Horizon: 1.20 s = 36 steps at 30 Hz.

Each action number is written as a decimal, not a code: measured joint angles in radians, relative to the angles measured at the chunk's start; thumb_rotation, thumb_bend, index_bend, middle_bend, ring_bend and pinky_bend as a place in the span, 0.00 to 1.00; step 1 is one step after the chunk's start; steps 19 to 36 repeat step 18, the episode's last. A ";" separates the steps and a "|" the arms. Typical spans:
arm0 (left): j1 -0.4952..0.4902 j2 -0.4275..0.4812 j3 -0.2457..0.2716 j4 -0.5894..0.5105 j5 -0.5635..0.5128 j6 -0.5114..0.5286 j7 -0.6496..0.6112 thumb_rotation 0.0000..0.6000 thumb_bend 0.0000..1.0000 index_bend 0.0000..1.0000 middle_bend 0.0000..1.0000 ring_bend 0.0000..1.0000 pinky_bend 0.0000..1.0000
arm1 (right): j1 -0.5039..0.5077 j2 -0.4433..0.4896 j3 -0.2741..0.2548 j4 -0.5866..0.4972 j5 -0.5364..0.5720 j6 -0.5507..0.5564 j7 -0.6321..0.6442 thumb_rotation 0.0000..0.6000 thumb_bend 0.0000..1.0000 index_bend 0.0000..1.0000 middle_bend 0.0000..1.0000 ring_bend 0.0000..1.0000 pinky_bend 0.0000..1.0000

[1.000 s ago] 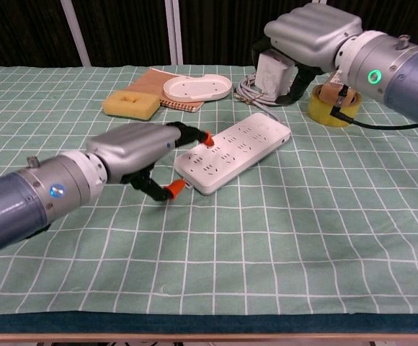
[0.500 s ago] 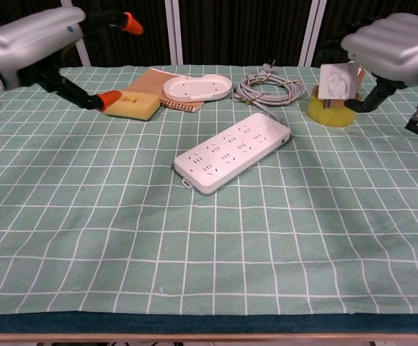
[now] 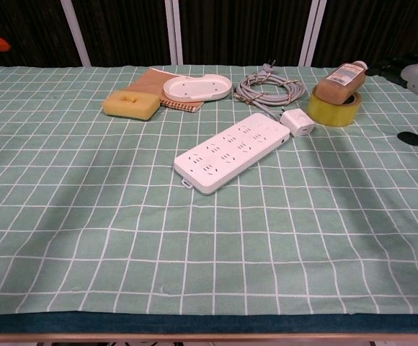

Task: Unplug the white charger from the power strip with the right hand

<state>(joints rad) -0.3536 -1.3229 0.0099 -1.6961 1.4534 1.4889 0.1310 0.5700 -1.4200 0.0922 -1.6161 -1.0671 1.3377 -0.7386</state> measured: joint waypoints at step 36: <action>0.196 0.093 0.091 0.186 0.056 0.162 -0.161 1.00 0.00 0.00 0.00 0.00 0.01 | -0.382 0.119 -0.243 0.177 -0.417 0.388 0.611 1.00 0.14 0.00 0.00 0.00 0.00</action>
